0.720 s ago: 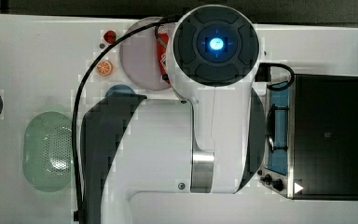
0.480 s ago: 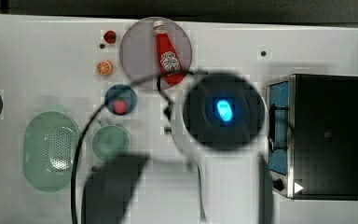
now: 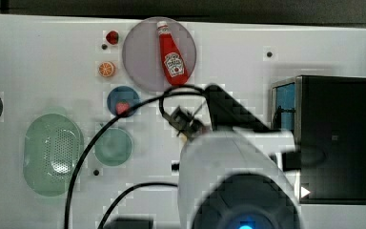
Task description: Pick Banana and place it in mug.
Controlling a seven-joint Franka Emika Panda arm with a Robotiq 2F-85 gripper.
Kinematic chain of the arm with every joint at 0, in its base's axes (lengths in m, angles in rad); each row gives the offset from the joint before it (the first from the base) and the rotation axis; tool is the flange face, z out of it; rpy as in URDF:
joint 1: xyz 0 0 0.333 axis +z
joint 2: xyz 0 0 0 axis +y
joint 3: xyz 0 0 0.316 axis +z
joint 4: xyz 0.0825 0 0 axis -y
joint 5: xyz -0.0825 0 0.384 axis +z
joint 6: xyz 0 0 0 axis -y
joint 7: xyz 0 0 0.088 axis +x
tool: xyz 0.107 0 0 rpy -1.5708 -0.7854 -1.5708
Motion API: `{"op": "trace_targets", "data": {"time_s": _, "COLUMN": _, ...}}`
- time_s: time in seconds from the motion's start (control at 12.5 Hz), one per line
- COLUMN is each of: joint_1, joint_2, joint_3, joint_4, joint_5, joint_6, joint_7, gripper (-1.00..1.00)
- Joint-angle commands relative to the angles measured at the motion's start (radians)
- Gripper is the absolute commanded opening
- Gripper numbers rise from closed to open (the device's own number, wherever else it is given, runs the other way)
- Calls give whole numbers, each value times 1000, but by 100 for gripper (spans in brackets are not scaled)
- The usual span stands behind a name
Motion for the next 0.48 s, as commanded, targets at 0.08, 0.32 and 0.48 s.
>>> {"op": "trace_targets", "data": {"time_s": 0.08, "joint_1": -1, "joint_2": 154, "joint_3": -14, "joint_4": -182, "joint_5": 10, "joint_6": 113, "joint_7": -268, "gripper": 100}}
{"op": "trace_targets", "data": {"time_s": 0.32, "joint_1": -1, "joint_2": 245, "joint_3": -15, "joint_4": -281, "joint_5": 10, "joint_6": 284, "joint_7": -582, "gripper": 100}}
{"op": "trace_targets", "data": {"time_s": 0.48, "joint_1": -1, "joint_2": 333, "joint_3": -14, "joint_4": -334, "joint_5": 10, "joint_6": 405, "joint_7": -814, "gripper": 100}}
